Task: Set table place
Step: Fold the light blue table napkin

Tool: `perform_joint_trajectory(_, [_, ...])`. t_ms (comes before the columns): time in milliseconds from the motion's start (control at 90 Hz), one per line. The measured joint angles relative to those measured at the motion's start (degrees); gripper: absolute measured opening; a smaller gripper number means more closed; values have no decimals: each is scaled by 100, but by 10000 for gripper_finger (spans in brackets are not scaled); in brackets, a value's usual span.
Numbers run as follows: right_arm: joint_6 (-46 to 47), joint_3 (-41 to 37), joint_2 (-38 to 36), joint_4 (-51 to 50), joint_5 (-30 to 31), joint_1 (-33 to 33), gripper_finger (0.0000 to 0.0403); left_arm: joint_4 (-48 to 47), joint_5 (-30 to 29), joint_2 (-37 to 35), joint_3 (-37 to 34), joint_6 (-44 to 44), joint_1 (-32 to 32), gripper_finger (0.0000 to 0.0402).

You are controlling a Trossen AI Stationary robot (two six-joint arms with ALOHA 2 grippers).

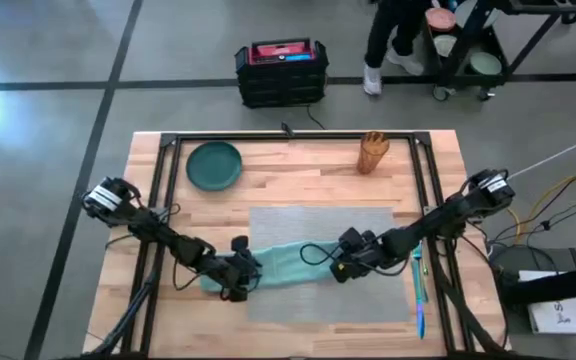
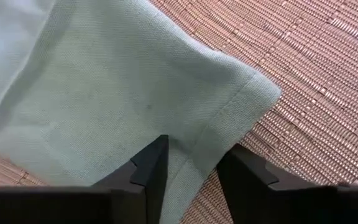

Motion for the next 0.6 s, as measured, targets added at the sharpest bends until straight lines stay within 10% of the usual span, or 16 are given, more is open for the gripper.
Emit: perform_joint_trajectory(600, [-186, 7, 49, -12, 1, 4, 162, 12, -2, 0, -4, 0, 0, 114])
